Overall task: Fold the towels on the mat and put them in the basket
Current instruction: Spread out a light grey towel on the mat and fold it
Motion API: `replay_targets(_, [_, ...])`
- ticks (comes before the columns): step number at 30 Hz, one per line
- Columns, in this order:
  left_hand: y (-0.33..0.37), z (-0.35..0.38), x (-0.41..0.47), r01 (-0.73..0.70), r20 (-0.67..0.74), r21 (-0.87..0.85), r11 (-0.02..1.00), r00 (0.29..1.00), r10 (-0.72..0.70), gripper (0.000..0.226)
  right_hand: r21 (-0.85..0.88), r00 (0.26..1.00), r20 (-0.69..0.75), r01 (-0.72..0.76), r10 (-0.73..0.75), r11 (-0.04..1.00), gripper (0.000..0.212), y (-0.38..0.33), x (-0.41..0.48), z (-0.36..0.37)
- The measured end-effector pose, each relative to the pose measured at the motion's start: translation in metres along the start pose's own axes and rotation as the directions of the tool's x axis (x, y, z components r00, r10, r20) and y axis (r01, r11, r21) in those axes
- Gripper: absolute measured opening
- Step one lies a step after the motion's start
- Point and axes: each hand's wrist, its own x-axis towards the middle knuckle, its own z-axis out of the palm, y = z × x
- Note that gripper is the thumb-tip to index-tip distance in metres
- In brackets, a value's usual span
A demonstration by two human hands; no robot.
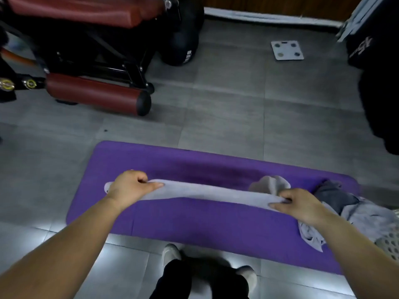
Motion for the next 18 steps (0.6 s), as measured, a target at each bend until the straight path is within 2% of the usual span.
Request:
replay_targets(2, [-0.022,0.003,0.001,0.049,0.064,-0.002,0.999,0.997,-0.048,0.057,0.067,0.998,0.029,-0.050,0.048,0.996,0.048,-0.002,0.002,0.023])
replay_targets(7, [-0.059,0.013,0.017,0.116,0.215,0.001,0.993,0.970,-0.113,0.053,0.147,0.997,0.069,-0.028,0.018,0.989,0.039,0.003,0.023,0.049])
replay_targets(9, [-0.066,0.023,0.034,0.119,0.228,0.006,0.993,0.967,-0.117,0.053,0.192,0.998,0.063,-0.007,-0.005,0.981,0.038,0.010,0.046,0.057])
replay_targets(12, [-0.076,0.053,0.076,0.079,0.187,0.120,0.990,0.977,-0.101,0.054,0.220,0.997,0.071,0.009,-0.025,0.975,0.041,0.022,0.108,0.076])
replay_targets(14, [-0.085,0.084,0.116,0.063,0.109,0.236,0.970,0.990,-0.090,0.055,0.221,0.997,0.051,0.048,-0.061,0.974,0.043,0.034,0.165,0.097])
replay_targets(15, [-0.092,0.101,0.139,0.062,0.069,0.287,0.956,0.994,-0.085,0.052,0.229,0.995,0.031,0.084,-0.093,0.970,0.038,0.037,0.193,0.108])
replay_targets(17, [-0.109,0.140,0.185,0.053,0.013,0.411,0.910,0.998,-0.064,0.040,0.292,0.996,-0.027,0.086,-0.082,0.953,0.010,0.045,0.249,0.137])
replay_targets(18, [-0.121,0.165,0.207,0.039,-0.026,0.468,0.883,0.999,-0.030,0.035,0.324,0.996,-0.075,0.067,-0.045,0.944,0.025,0.053,0.277,0.155])
